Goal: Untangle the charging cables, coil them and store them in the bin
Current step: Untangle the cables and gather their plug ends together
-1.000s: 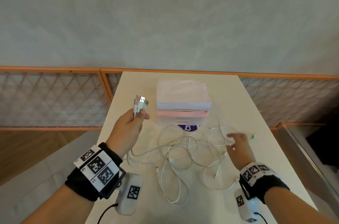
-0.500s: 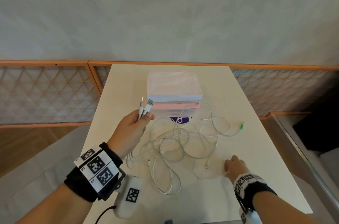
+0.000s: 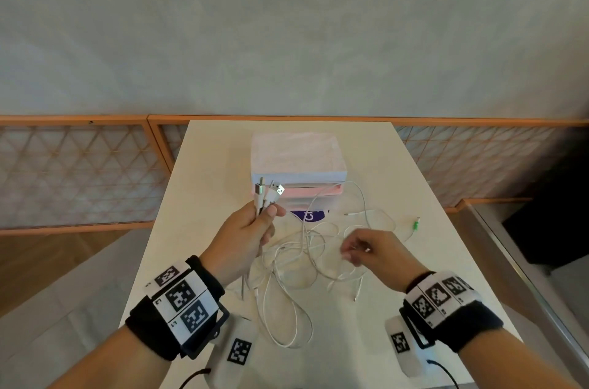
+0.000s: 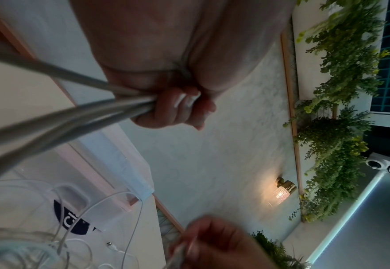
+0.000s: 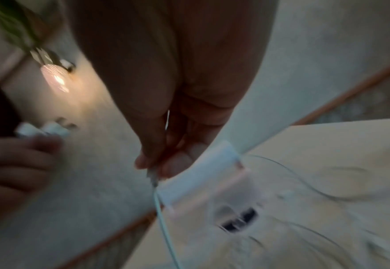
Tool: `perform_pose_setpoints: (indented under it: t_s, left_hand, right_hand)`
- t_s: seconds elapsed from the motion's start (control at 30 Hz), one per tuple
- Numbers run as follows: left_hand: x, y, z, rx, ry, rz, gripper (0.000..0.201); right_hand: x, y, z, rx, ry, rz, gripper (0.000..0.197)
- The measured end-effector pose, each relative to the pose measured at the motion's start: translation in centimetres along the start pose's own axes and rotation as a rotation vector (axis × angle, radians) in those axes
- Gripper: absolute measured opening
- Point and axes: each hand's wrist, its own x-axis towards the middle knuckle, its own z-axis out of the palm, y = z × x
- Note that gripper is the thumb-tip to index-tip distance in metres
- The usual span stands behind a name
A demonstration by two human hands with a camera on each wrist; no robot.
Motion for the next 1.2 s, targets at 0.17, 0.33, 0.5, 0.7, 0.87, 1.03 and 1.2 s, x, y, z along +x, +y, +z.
perform_pose_setpoints:
  t_s: [0.17, 0.33, 0.5, 0.7, 0.87, 1.03, 1.2]
  left_hand:
    - [-0.2, 0.5, 0.9, -0.006, -0.051, 0.043, 0.025]
    - [-0.7, 1.5, 1.5, -0.207, -0.16, 0.02, 0.029]
    - [-0.7, 2.3, 1.3, -0.306, -0.071, -0.008, 0.035]
    - [-0.1, 3.1, 0.7, -0.374, -0.063, 0.048, 0.032]
    - [0.3, 3.9, -0.9, -0.337, -0.038, 0.111, 0.031]
    - [0.7, 4.7, -3.7, -0.358, 0.108, 0.139, 0.029]
    - [0.9, 5.4, -5.1, -0.422, 0.15, 0.17, 0.031]
  right_hand:
    - [0.4, -9.2, -1.1, 0.139, -0.144, -0.222, 0.008]
    - [1.6, -13.1, -1.5, 0.282, -0.069, -0.34, 0.011]
    - [2.8, -12.9, -0.5, 0.434, 0.094, -0.33, 0.027]
    - [2.7, -10.0, 3.3, 0.492, -0.279, -0.161, 0.059]
    - [2.3, -7.7, 4.5, 0.14, -0.343, -0.213, 0.002]
    - [2.1, -3.2, 3.0, -0.031, -0.188, -0.134, 0.023]
    - [3.2, 4.0, 0.3, -0.291, -0.088, 0.101, 0.035]
